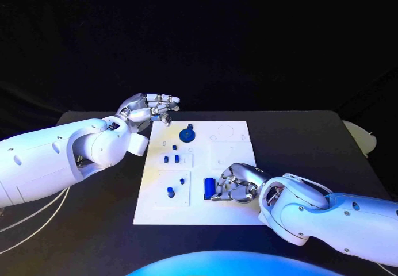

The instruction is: Assemble the parts on the task board

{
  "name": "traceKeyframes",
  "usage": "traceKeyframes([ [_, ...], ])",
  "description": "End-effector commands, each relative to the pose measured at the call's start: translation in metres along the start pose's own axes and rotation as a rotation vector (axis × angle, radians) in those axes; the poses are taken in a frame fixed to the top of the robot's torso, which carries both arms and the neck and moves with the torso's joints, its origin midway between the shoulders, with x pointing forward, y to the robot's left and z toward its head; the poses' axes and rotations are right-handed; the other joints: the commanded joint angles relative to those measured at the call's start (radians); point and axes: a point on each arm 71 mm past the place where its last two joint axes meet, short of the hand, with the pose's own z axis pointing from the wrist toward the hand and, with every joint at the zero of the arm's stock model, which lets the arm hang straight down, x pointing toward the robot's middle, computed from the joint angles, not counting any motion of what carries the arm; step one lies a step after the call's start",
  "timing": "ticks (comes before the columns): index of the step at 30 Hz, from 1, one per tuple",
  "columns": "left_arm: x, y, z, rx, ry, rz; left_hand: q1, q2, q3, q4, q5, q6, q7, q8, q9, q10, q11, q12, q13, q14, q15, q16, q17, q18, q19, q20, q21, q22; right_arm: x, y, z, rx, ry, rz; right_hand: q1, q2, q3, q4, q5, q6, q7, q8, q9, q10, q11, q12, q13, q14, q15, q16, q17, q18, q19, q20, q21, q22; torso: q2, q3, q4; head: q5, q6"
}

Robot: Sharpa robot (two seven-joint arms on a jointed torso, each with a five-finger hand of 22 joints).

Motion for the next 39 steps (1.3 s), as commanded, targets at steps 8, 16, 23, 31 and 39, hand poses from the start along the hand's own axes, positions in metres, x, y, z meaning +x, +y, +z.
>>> traceKeyframes([
  [8,0.002,-0.001,0.0,0.005,0.014,-0.01,-0.002,0.009,0.002,-0.002,0.006,-0.008,0.003,-0.004,0.001,-0.007,-0.002,0.003,0.001,-0.008,0.001,-0.005,-0.002,0.006,-0.005,0.001,-0.006,-0.001,0.0,-0.001,0.005,0.011,-0.025,-0.052,0.006,0.018,0.004,0.01,0.02,0.012,-0.002,-0.001,-0.004,0.026,-0.018,0.005,-0.097,0.081,-0.009,0.006,0.16,-0.014,0.107,-0.011,0.004,0.263,0.0,-0.0003,-0.0001,0.003,-0.004],
  [16,0.002,-0.001,0.0,0.005,0.014,-0.009,-0.003,0.01,0.002,-0.002,0.006,-0.008,0.003,-0.004,0.001,-0.009,-0.002,0.006,0.002,-0.008,0.002,-0.005,-0.002,0.006,-0.004,0.001,-0.008,-0.002,-0.002,-0.001,0.007,0.017,-0.058,-0.054,-0.002,0.035,0.004,0.011,0.038,0.017,-0.005,0.0,-0.006,0.031,-0.02,0.012,-0.09,0.082,-0.011,0.007,0.162,-0.014,0.107,-0.012,0.004,0.263,0.001,0.0007,-0.0002,0.005,-0.003],
  [23,0.002,-0.001,0.0,0.004,0.016,-0.01,-0.003,0.01,0.002,-0.002,0.006,-0.008,0.003,-0.004,0.001,-0.009,-0.002,0.006,0.002,-0.008,0.002,-0.005,-0.002,0.006,-0.004,0.001,-0.008,-0.002,-0.003,0.001,0.005,-0.001,-0.068,-0.048,-0.006,0.029,-0.003,0.01,0.039,0.014,-0.004,-0.001,-0.007,0.028,-0.02,0.006,-0.095,0.081,-0.011,0.005,0.159,-0.014,0.107,-0.013,0.004,0.263,0.001,0.0007,-0.0006,0.005,-0.002],
  [31,0.002,-0.001,0.0,0.002,0.015,-0.01,-0.003,0.01,0.002,-0.002,0.006,-0.008,0.003,-0.004,0.001,-0.009,-0.002,0.006,0.002,-0.008,0.002,-0.005,-0.002,0.006,-0.004,0.001,-0.008,-0.002,-0.024,-0.014,-0.01,0.018,-0.134,-0.036,-0.023,0.016,-0.025,0.01,0.035,-0.017,0.012,-0.022,-0.017,0.0,-0.007,-0.043,-0.13,0.078,-0.002,-0.001,0.147,-0.014,0.107,-0.008,0.004,0.263,-0.001,-0.0004,-0.0027,0.001,0.001],
  [39,0.001,0.0,-0.001,0.001,0.015,-0.01,-0.003,0.01,0.002,-0.002,0.006,-0.008,0.003,-0.004,0.002,-0.009,-0.002,0.007,0.002,-0.008,0.002,-0.005,-0.002,0.006,-0.004,0.001,-0.009,-0.003,-0.052,-0.048,-0.029,0.1,-0.182,-0.086,-0.039,0.014,-0.04,0.011,0.028,-0.034,0.024,-0.04,-0.026,-0.01,0.003,-0.062,-0.141,0.077,0.007,-0.002,0.147,-0.014,0.107,-0.001,0.004,0.263,0.0,-0.0007,-0.0025,-0.014,0.006],
])
